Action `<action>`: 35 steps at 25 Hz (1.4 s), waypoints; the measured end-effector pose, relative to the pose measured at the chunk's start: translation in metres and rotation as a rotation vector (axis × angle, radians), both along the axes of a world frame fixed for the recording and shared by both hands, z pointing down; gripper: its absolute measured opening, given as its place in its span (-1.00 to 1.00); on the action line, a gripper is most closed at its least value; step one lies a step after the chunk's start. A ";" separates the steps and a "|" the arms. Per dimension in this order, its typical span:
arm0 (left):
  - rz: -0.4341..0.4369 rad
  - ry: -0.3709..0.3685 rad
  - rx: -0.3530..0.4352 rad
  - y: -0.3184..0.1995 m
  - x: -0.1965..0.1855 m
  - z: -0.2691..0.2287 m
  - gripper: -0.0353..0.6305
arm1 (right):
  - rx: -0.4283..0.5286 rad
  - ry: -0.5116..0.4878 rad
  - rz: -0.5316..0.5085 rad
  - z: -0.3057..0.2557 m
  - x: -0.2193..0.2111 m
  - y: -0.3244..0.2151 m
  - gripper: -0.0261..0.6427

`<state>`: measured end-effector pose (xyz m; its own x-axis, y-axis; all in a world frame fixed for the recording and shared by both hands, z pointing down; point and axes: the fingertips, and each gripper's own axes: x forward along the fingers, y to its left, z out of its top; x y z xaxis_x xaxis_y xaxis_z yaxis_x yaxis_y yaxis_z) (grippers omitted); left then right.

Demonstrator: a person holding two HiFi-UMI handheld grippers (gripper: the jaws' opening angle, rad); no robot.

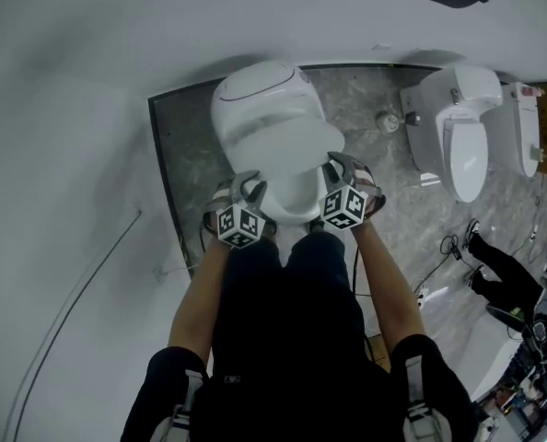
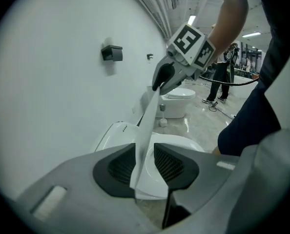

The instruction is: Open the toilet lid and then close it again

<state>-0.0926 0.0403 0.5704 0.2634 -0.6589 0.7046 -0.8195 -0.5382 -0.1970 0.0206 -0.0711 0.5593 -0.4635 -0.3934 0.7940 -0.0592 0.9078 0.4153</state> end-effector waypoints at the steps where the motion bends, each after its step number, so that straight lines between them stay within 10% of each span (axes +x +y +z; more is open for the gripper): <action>1: 0.014 -0.002 0.000 -0.003 0.001 0.001 -0.51 | -0.001 0.002 0.004 -0.001 -0.002 -0.002 -0.67; 12: 0.142 -0.060 0.013 -0.013 -0.010 -0.003 -0.72 | 0.010 -0.028 0.063 -0.005 -0.012 -0.011 -0.64; 35: -0.024 0.092 -0.024 -0.053 -0.047 -0.007 -0.72 | -0.295 -0.111 0.364 -0.010 0.089 0.069 -0.91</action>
